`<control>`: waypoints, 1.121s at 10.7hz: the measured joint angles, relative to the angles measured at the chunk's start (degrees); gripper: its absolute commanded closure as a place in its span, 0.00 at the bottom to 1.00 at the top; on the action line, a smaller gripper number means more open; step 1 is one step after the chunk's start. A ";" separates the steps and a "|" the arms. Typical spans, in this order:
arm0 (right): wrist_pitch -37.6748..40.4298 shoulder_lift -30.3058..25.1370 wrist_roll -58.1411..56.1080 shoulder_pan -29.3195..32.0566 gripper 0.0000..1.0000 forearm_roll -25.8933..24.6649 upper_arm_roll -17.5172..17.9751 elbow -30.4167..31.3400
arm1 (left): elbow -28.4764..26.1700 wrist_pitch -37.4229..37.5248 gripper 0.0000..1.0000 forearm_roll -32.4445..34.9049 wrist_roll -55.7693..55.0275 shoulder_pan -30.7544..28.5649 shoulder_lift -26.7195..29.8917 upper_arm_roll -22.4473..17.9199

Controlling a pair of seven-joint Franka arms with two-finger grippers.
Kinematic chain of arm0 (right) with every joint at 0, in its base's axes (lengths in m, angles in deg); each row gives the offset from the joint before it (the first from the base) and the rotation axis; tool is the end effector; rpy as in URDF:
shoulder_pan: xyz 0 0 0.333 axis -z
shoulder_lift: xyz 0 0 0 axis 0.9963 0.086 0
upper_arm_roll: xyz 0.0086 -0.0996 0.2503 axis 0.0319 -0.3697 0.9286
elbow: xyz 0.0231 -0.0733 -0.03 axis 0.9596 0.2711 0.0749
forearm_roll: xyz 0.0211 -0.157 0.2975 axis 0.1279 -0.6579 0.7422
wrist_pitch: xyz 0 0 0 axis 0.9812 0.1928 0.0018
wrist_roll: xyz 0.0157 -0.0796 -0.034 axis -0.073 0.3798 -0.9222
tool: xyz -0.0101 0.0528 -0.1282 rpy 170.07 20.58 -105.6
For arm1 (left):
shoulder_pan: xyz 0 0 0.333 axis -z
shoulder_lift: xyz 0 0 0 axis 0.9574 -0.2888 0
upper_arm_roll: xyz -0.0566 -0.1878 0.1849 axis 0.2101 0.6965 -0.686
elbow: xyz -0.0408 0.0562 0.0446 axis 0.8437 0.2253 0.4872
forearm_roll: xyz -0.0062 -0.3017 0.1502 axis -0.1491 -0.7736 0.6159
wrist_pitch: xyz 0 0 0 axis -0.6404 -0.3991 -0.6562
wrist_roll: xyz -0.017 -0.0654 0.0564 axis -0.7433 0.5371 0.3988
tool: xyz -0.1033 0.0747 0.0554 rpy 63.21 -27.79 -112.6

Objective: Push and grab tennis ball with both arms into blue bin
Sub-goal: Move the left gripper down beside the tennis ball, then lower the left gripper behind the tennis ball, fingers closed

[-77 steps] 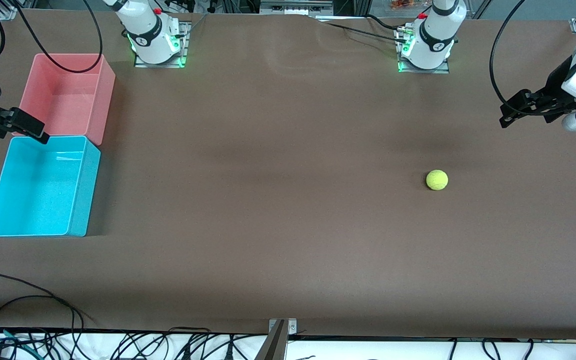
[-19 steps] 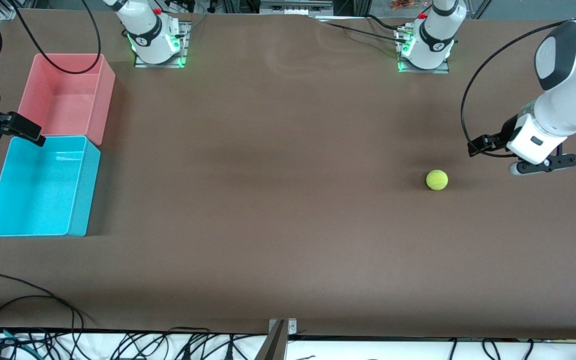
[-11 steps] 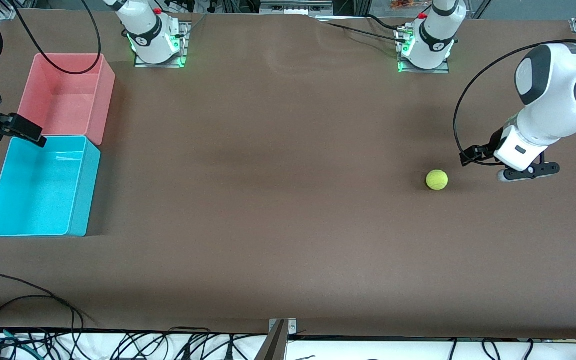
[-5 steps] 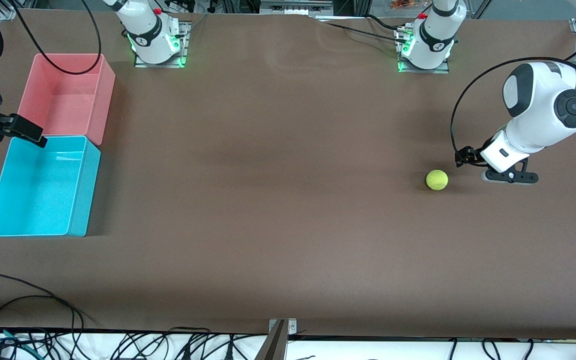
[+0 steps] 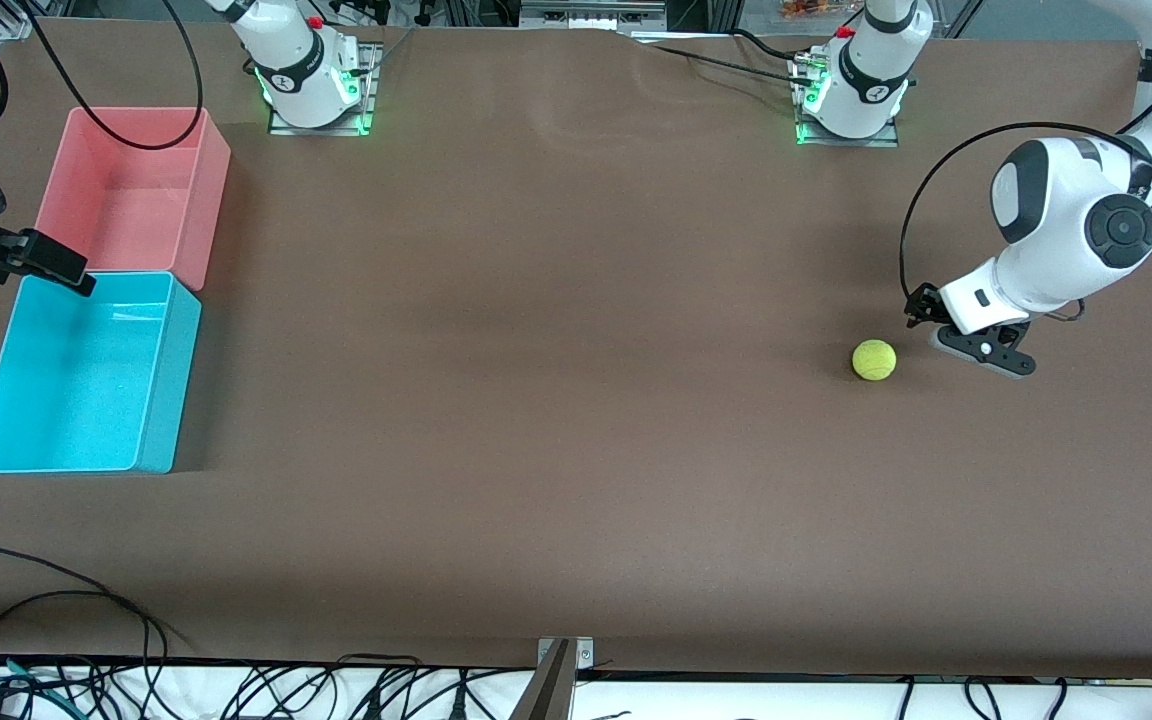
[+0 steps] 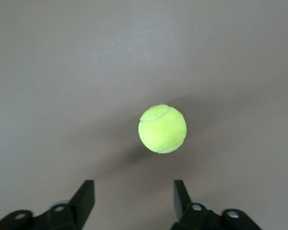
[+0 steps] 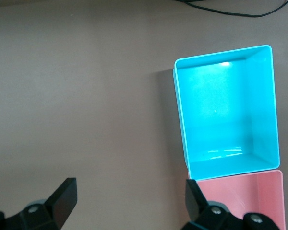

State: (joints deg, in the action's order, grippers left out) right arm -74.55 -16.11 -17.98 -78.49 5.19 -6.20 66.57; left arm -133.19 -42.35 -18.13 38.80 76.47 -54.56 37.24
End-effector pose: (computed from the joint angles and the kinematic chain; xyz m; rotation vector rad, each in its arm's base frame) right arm 0.5294 -0.0148 0.5226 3.1253 -0.2198 0.0316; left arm 0.4855 0.0134 0.2742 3.0638 -0.6393 -0.1415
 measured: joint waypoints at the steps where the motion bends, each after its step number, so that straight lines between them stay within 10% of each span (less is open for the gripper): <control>1: 0.00 0.09 0.00 0.00 0.00 0.00 0.00 0.00 | -0.40 -0.75 0.68 -0.01 5.91 -0.24 -0.38 0.00; 3: 0.00 0.23 0.00 0.00 0.00 0.00 0.00 0.00 | -0.90 -1.62 0.97 -0.03 15.67 -1.21 -0.79 -0.07; 12: 0.00 0.45 0.00 -0.01 0.00 0.00 0.00 0.00 | -1.05 -6.36 1.00 -0.02 47.67 -2.19 -4.15 -0.07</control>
State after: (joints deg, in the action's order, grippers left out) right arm -74.55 -15.65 -17.98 -78.50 5.20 -6.20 66.57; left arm -134.24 -48.70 -18.14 86.47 74.28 -58.72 37.16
